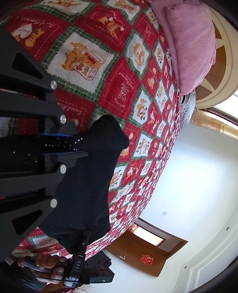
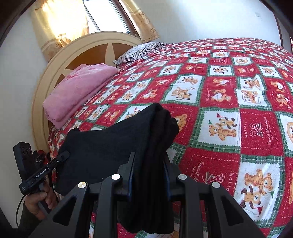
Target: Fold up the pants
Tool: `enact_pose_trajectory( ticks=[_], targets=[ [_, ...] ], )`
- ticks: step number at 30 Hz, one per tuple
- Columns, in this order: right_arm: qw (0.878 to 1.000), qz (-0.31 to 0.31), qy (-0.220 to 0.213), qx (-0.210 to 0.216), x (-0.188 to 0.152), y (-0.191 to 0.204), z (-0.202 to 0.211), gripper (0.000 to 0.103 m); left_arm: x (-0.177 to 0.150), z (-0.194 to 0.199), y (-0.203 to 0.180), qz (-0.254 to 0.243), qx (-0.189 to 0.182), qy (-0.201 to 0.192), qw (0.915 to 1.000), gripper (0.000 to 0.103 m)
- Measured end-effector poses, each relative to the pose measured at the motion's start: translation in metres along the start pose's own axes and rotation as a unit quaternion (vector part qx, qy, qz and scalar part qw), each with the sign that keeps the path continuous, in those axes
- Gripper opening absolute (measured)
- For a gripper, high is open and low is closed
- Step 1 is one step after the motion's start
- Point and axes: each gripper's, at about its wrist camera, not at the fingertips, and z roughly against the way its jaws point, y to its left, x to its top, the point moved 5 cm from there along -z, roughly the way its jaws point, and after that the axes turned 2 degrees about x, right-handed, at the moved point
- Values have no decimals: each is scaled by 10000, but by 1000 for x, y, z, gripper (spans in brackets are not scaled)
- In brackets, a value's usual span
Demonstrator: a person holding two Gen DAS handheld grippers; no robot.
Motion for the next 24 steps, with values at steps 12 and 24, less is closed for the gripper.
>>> enact_pose_trajectory(
  ticks=[12, 24],
  targets=[
    [9992, -264, 186, -218, -6, -18, -12, 36, -5, -7, 11, 51, 324, 80, 9994, 53],
    [9915, -207, -400, -1220, -6, -30, 59, 58, 8, 36, 15, 42, 1100, -253, 9936, 75]
  ],
)
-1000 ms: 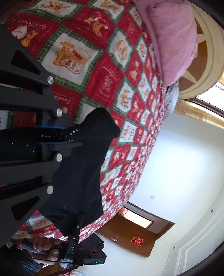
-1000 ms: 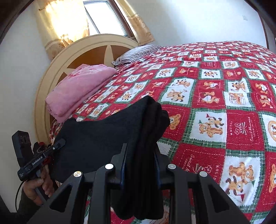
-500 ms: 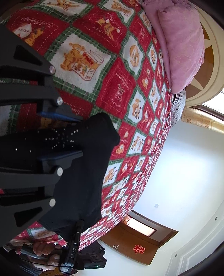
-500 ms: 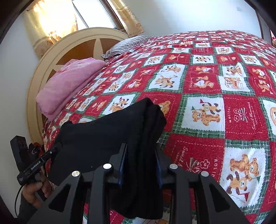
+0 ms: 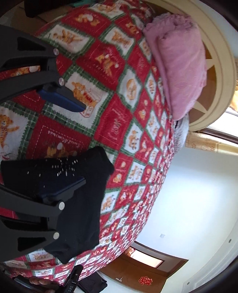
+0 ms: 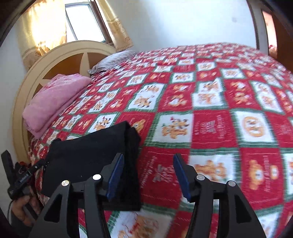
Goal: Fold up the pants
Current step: 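Release the pants and raise both tools above the folded bundle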
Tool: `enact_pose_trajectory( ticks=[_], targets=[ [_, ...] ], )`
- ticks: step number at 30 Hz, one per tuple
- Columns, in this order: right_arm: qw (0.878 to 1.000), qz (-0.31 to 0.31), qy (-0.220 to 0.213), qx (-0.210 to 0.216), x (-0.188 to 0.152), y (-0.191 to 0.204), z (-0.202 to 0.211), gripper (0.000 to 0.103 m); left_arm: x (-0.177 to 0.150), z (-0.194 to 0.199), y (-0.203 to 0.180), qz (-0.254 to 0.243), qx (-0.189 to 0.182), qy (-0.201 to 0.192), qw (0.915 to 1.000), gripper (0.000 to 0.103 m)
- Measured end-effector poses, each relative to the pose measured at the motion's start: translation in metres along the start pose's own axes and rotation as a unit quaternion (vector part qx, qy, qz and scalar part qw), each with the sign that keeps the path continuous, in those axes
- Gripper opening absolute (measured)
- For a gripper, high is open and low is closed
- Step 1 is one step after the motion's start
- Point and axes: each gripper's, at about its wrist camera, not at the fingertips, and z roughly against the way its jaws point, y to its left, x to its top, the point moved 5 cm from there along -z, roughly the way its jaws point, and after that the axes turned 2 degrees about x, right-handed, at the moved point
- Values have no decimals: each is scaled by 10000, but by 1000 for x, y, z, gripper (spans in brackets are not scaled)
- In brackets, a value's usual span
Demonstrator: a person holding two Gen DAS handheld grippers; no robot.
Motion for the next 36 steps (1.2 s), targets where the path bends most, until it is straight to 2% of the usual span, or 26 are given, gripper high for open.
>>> enact_pose_trajectory(
  ticks=[5, 8, 15, 19, 22, 36],
  targets=[
    [9997, 62, -162, -177, -8, -1, 59, 60, 15, 42, -18, -75, -149, -442, 9989, 83],
    [9989, 143, -411, -181, -14, 5, 99, 67, 24, 62, -34, -217, -290, -637, 9973, 87],
    [9944, 384, -969, -194, -13, 22, 159, 71, 36, 101, -65, -529, -512, -972, 9925, 94],
    [9909, 559, -1199, -243, -10, 35, 178, 72, 40, 115, -76, -664, -579, -1097, 9901, 96],
    [9903, 672, -1202, -179, -10, 44, 183, 72, 41, 121, -79, -652, -623, -1200, 9887, 99],
    [9877, 869, -1297, 108, -14, 74, 198, 73, 39, 126, -91, -656, -779, -1232, 9871, 99]
  ],
)
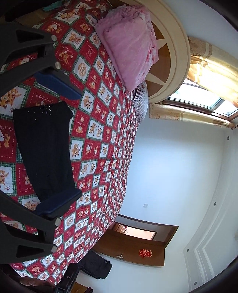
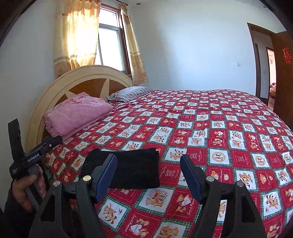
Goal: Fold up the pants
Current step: 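Release the pants and raise both tools above the folded bundle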
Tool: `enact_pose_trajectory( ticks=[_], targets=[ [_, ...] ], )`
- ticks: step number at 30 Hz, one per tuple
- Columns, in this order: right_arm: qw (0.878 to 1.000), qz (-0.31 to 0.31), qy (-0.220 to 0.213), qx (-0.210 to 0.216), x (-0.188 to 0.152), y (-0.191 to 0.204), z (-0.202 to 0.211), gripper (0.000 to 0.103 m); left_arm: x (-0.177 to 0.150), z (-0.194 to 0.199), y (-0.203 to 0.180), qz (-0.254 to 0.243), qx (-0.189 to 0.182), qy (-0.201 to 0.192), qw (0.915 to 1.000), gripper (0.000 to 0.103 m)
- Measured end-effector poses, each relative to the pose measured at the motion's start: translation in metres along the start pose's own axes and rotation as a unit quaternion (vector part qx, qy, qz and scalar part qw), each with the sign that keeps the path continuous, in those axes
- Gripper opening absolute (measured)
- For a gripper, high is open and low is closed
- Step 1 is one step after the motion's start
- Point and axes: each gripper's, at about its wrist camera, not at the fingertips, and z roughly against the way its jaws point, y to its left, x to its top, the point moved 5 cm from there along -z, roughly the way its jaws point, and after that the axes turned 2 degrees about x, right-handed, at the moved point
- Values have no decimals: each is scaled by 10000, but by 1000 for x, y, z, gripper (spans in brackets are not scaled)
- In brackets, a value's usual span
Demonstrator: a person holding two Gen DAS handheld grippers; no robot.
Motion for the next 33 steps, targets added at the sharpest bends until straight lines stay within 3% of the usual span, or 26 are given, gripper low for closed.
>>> enact_pose_trajectory(
  ticks=[20, 33],
  targets=[
    [9998, 94, -189, -34, 9, 4, 18, 73, 7, 9, -12, -191, -54, -21, 9998, 103],
    [9997, 123, -228, -35, 10, 6, 23, 74, 8, 10, -15, -358, 211, -30, 9991, 103]
  ],
)
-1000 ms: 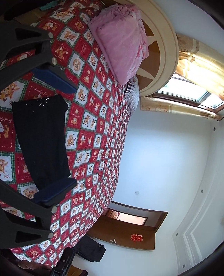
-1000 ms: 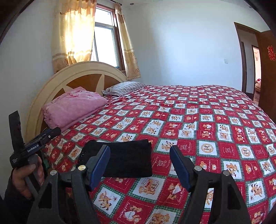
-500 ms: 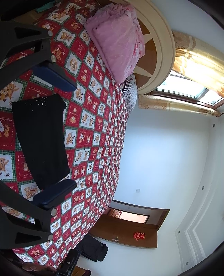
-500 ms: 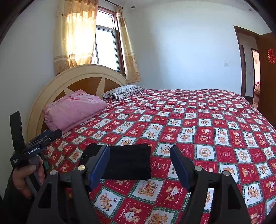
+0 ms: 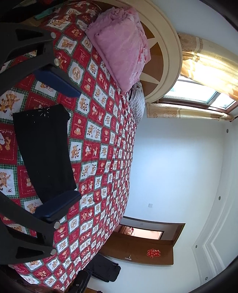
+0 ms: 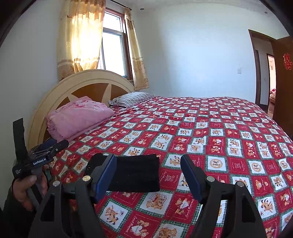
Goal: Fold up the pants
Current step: 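Release the pants and raise both tools above the folded bundle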
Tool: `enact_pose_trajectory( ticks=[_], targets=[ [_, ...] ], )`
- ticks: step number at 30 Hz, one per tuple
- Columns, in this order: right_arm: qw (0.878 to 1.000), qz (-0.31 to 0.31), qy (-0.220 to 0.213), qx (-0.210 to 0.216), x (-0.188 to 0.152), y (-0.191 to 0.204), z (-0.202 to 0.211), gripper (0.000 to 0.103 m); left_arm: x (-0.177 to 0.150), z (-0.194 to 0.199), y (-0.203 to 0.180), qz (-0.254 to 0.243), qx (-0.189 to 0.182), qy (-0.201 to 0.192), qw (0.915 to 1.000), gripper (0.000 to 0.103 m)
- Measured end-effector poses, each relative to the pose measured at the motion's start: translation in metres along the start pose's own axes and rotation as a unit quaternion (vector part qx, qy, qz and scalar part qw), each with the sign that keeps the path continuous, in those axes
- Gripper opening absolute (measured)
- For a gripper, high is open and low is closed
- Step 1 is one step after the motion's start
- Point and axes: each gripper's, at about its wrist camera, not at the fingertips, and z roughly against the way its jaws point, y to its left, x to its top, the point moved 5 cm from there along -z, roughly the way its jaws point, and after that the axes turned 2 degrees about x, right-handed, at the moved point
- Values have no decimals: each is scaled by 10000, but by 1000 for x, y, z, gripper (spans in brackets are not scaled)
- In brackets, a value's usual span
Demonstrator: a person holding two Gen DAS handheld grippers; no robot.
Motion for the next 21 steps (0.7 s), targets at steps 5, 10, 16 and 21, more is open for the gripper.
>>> enact_pose_trajectory(
  ticks=[5, 10, 16, 21],
  targets=[
    [10000, 15, 12, -4, 0, -1, -1, 74, 3, 2, -2, -107, 210, -69, 9997, 103],
    [10000, 56, 56, 0, -2, 0, -4, 74, -2, -3, -3, -235, 421, -6, 9988, 103],
    [9999, 101, 78, -12, -3, 1, -6, 74, -5, -3, -2, -276, 473, -37, 9985, 103],
    [9999, 106, 119, -25, -5, -1, -9, 74, -6, -6, -1, -282, 449, -7, 9986, 103]
  ],
)
